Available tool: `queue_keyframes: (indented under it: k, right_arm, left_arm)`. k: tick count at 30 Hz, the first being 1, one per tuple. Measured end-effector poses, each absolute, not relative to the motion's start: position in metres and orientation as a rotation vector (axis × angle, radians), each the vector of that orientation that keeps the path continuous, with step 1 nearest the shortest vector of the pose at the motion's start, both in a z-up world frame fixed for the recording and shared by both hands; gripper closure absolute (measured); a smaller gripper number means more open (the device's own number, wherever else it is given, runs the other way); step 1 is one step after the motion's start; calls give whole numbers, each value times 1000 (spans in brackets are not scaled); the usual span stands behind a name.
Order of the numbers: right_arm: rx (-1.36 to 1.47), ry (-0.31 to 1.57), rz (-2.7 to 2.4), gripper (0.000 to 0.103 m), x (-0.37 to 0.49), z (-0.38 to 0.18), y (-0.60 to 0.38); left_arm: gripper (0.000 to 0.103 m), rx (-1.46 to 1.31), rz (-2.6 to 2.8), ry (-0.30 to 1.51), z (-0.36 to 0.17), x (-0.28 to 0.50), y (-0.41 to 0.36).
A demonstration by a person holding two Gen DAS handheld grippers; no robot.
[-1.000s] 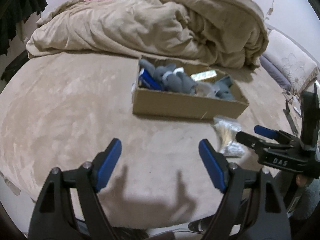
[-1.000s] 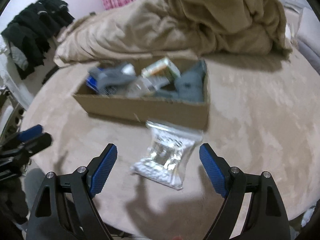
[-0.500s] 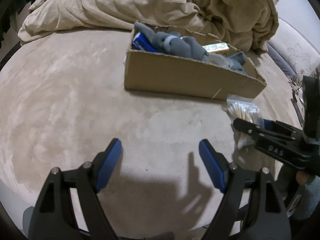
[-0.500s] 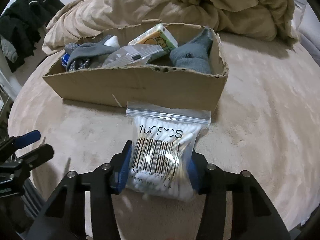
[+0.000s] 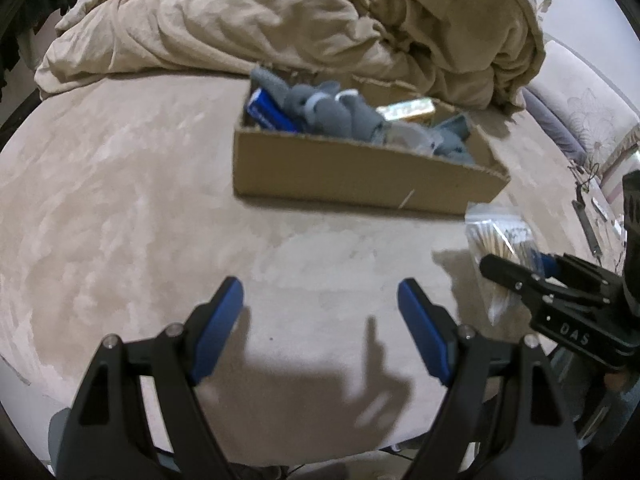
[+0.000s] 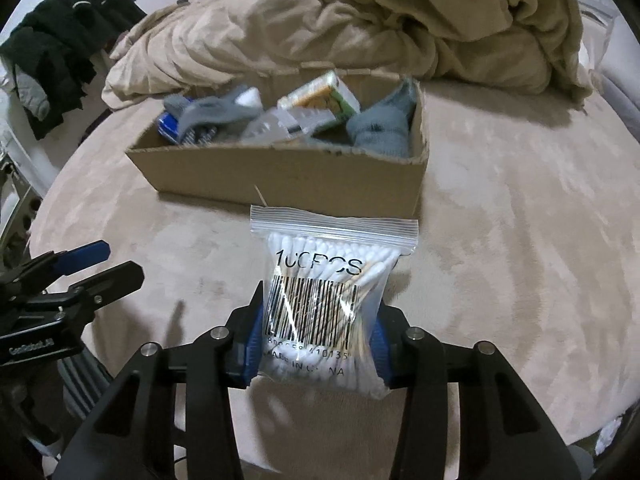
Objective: Organize objects
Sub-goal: 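Lower the cotton swab bag into the box and open the right tool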
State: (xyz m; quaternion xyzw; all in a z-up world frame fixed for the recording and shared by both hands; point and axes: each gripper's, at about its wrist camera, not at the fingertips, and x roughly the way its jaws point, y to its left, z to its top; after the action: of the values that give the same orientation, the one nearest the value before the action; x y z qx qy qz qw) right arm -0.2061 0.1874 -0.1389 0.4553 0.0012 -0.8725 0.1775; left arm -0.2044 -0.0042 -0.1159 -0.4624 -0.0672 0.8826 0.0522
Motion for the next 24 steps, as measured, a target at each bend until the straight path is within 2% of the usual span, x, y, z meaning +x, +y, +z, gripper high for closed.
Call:
queue_keyframes:
  k: [13,24]
  right_arm:
    - [1122,-3,-2538,57,-233,-86,186]
    - [1131,1,-2567,57,-294,-98,186]
  left_arm:
    - [22,-1252,2740,-193,-62,-226,2]
    - [22,-1213,2769,-171,-59,-272,3]
